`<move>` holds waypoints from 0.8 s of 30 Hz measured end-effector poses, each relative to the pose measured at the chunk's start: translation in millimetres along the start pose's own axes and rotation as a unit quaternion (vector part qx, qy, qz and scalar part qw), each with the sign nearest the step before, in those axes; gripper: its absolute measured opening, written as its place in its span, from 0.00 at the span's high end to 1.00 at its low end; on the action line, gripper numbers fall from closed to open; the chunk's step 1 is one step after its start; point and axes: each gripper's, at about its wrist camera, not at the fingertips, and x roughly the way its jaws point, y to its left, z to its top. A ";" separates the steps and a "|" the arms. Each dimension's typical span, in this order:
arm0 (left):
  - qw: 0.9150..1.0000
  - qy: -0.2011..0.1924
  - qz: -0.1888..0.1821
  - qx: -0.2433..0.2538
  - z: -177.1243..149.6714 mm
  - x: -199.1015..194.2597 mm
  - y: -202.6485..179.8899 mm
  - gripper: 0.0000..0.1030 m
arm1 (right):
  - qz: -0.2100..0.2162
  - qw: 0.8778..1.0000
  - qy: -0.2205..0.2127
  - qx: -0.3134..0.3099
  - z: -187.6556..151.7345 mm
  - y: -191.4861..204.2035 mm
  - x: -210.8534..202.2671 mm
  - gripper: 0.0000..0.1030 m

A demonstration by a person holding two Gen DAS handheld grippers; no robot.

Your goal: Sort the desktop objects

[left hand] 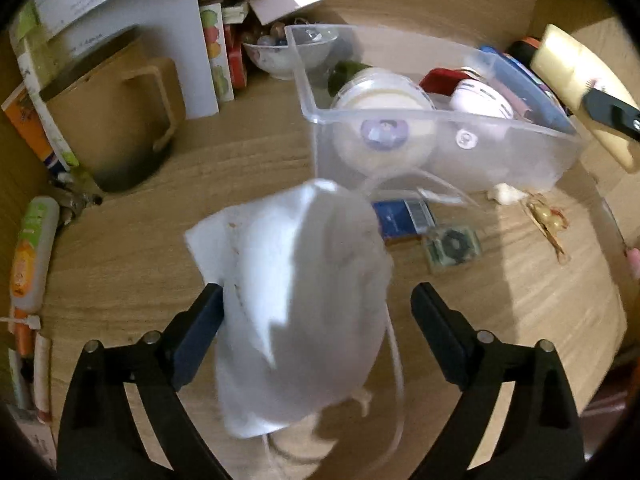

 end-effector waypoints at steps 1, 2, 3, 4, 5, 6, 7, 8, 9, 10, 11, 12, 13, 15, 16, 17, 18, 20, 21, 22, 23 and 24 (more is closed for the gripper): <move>1.000 -0.002 -0.001 -0.001 0.8 0.2 0.4 0.10 | 0.000 1.000 0.001 0.001 -0.4 -0.7 -0.2 0.77; 1.000 -0.006 -0.003 -0.005 1.2 -0.2 2.2 0.19 | 0.000 1.000 0.001 0.002 -1.0 -1.3 -0.4 0.77; 1.000 -0.010 -0.003 -0.011 1.4 -1.2 5.8 0.33 | 0.001 1.000 0.001 0.002 -1.8 -2.0 -0.7 0.77; 1.000 -0.012 -0.003 -0.018 3.1 -3.3 10.0 0.37 | 0.000 1.000 0.000 0.003 -2.4 -3.0 -1.2 0.77; 0.999 -0.016 -0.012 -0.029 3.2 -5.4 15.9 0.47 | 0.000 1.000 0.000 0.004 -2.7 -3.8 -1.5 0.77; 0.999 -0.021 -0.024 -0.041 2.7 -9.2 22.7 0.52 | 0.000 1.000 -0.001 0.005 -2.5 -5.2 -1.8 0.77; 0.998 -0.024 -0.030 -0.050 2.1 -12.2 27.5 0.55 | 0.001 1.000 -0.002 0.008 -1.8 -6.8 -2.3 0.77; 0.997 -0.029 -0.034 -0.059 1.8 -16.9 33.4 0.59 | 0.002 1.000 -0.004 0.010 -1.0 -8.2 -2.7 0.77; 0.997 -0.031 -0.032 -0.063 2.3 -20.2 35.7 0.60 | 0.002 1.000 -0.007 0.012 0.6 -9.4 -3.5 0.77; 0.997 -0.038 -0.027 -0.066 2.8 -25.8 38.6 0.61 | 0.003 1.000 -0.009 0.013 1.8 -10.7 -3.9 0.77; 0.997 -0.042 -0.025 -0.066 3.1 -30.3 39.6 0.61 | 0.004 1.000 -0.012 0.014 3.2 -11.5 -4.3 0.77; 0.996 -0.049 -0.024 -0.067 4.7 -36.9 40.7 0.61 | 0.004 1.000 -0.015 0.015 4.9 -12.3 -4.8 0.77; 0.996 -0.056 -0.026 -0.067 6.5 -43.2 41.4 0.61 | 0.004 1.000 -0.019 0.016 7.2 -13.4 -5.6 0.77; 0.995 -0.075 -0.033 -0.064 13.0 -58.1 38.0 0.61 | 0.006 0.999 -0.024 0.020 10.5 -16.2 -6.6 0.77; 0.994 -0.084 -0.035 -0.062 16.0 -64.7 36.4 0.61 | 0.007 0.999 -0.028 0.024 12.4 -18.2 -7.0 0.77; 0.993 -0.096 -0.038 -0.059 21.9 -72.6 33.5 0.61 | 0.007 0.999 -0.031 0.027 13.9 -20.2 -7.3 0.77; 0.992 -0.106 -0.041 -0.056 26.4 -80.0 31.0 0.61 | 0.007 0.999 -0.034 0.030 15.4 -21.9 -7.5 0.77; 0.990 -0.121 -0.052 -0.051 38.0 -89.1 25.5 0.61 | 0.009 0.999 -0.040 0.036 18.5 -25.5 -7.8 0.77; 0.989 -0.128 -0.057 -0.047 45.9 -93.7 22.7 0.61 | 0.010 0.998 -0.043 0.040 20.4 -27.3 -7.7 0.77; 0.988 -0.134 -0.060 -0.043 51.8 -96.5 20.5 0.61 | 0.010 0.998 -0.045 0.042 22.5 -28.8 -7.3 0.77; 0.987 -0.139 -0.063 -0.039 58.4 -98.1 16.2 0.61 | 0.009 0.998 -0.048 0.045 25.0 -30.2 -6.5 0.77; 0.987 -0.143 -0.066 -0.035 65.7 -98.6 12.1 0.61 | 0.008 0.998 -0.049 0.045 26.5 -30.9 -5.9 0.77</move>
